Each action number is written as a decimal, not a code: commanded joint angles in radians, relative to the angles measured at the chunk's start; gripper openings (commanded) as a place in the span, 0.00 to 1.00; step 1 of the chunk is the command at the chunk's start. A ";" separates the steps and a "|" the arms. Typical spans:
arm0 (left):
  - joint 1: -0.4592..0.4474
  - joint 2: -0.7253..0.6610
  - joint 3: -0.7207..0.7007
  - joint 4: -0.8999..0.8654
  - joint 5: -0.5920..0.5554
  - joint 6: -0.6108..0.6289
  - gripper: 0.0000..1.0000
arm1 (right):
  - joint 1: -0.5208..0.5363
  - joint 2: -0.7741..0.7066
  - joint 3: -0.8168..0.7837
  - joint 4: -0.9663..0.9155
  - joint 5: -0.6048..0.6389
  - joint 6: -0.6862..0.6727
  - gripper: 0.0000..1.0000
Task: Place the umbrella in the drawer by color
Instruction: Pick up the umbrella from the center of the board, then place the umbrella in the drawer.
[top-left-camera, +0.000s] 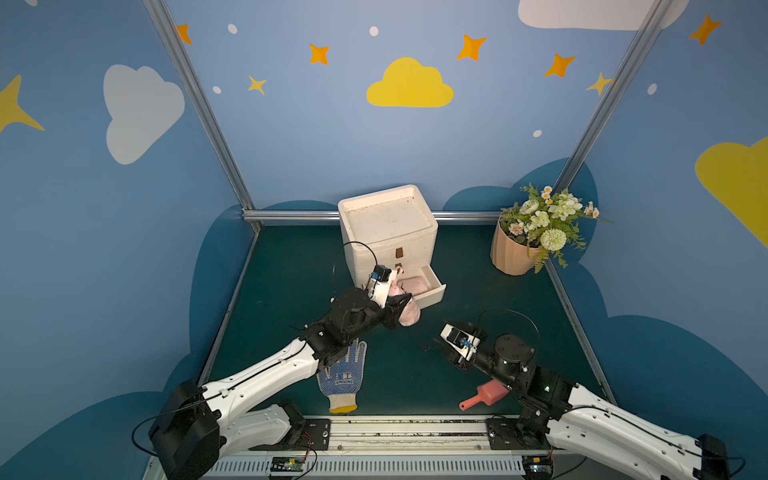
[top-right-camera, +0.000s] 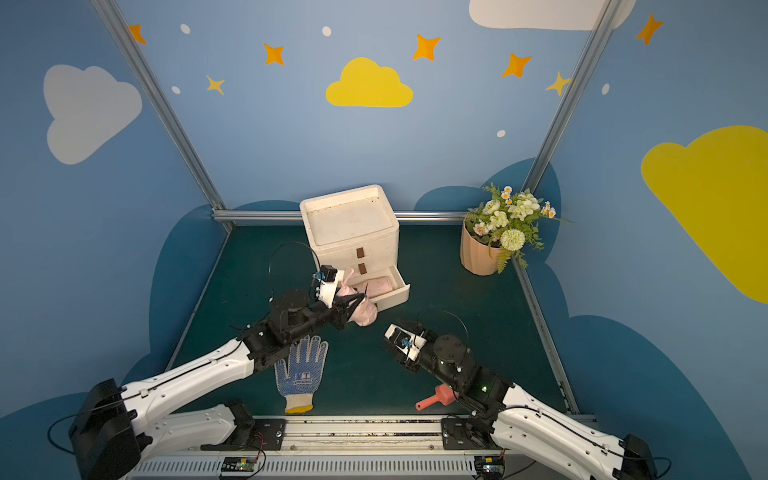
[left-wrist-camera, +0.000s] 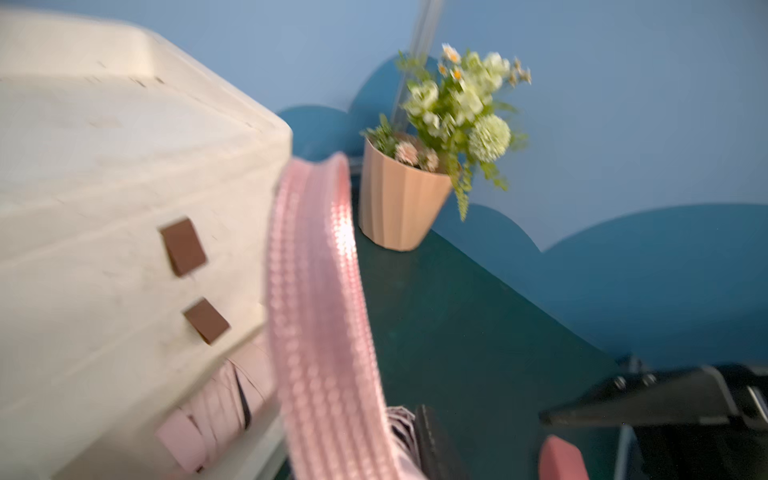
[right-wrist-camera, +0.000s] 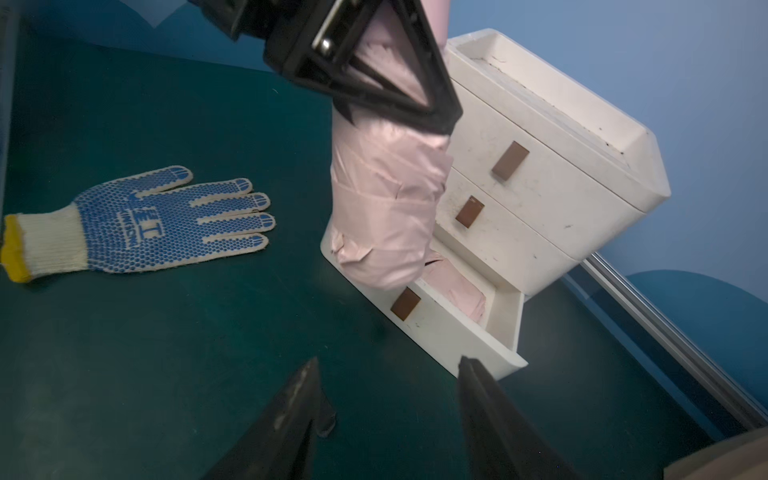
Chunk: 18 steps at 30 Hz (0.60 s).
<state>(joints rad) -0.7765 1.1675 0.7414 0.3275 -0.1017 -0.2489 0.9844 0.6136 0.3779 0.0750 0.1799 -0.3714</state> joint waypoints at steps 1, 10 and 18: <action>0.027 0.095 0.063 0.198 -0.227 0.039 0.02 | -0.027 -0.049 -0.036 0.061 0.075 0.088 0.60; 0.092 0.468 0.215 0.375 -0.221 -0.029 0.02 | -0.085 -0.098 -0.087 0.094 0.019 0.158 0.60; 0.083 0.603 0.216 0.537 -0.051 -0.131 0.02 | -0.089 -0.103 -0.087 0.092 -0.017 0.158 0.60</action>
<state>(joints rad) -0.6861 1.7859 0.9348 0.7033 -0.2379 -0.3267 0.9001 0.5251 0.2928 0.1349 0.1825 -0.2337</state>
